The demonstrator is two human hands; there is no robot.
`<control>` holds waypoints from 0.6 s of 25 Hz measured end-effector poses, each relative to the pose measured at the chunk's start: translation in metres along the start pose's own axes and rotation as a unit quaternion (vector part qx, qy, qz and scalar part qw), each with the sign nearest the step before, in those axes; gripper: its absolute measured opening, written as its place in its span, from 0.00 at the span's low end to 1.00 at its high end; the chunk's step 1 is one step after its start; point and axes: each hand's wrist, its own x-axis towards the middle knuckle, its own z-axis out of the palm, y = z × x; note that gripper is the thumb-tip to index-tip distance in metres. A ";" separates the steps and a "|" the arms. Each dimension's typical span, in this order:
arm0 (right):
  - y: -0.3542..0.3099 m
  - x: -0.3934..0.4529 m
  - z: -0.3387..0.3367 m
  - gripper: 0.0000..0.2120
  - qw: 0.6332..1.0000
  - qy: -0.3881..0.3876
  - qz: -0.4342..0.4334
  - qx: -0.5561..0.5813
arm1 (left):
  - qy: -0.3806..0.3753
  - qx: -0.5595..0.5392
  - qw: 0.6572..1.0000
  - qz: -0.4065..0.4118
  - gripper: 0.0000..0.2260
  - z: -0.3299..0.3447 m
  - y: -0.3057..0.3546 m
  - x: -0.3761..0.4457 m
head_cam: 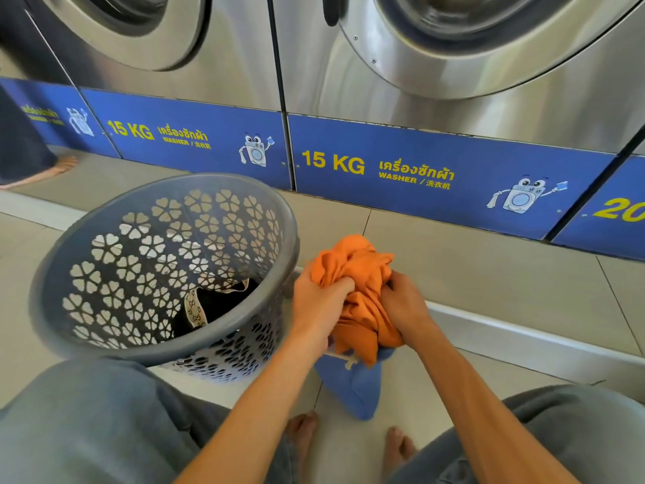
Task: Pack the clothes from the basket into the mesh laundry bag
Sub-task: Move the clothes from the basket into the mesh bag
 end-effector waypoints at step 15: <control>-0.020 -0.008 -0.010 0.22 0.999 0.031 -0.038 -0.002 | -0.083 0.435 0.879 -0.175 0.46 -0.019 -0.104 0.087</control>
